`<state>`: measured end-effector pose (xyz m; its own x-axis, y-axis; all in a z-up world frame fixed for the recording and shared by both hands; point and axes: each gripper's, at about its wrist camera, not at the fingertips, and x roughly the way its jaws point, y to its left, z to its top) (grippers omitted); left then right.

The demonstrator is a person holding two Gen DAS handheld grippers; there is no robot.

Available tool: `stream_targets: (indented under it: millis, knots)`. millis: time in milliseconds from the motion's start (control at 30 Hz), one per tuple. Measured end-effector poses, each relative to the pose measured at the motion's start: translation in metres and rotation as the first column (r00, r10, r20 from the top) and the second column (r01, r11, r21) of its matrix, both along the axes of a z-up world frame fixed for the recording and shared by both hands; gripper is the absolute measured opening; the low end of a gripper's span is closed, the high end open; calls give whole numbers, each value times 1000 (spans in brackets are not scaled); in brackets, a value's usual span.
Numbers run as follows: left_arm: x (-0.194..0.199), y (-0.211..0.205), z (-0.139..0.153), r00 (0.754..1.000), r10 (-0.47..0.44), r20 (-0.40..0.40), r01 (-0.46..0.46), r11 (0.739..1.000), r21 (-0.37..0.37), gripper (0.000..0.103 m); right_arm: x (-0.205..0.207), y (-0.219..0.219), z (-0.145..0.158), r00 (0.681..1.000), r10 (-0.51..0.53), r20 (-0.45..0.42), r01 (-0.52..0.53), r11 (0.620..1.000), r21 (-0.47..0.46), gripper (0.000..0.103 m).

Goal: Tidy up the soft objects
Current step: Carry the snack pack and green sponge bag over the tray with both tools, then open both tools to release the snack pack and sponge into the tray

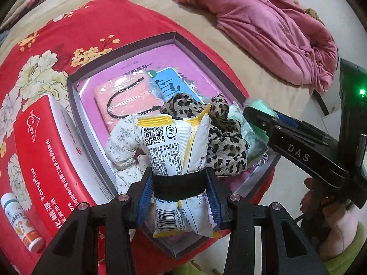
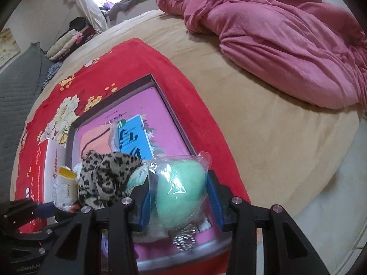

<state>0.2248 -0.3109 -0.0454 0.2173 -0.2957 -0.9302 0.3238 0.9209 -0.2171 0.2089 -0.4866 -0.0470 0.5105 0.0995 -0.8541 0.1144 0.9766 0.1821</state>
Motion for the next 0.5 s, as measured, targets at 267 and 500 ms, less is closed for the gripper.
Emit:
stream_targets:
  millis: [267,500]
  knots:
    - [1,2,6,1000,8,13,-8,1000,-8,57,12,10,5,998,67,-2,-67,996,-54,48]
    - [1,5,15,999,7,33,-6,1000,-17,65,7,9,11,998,69,11,-68,996,-57,67]
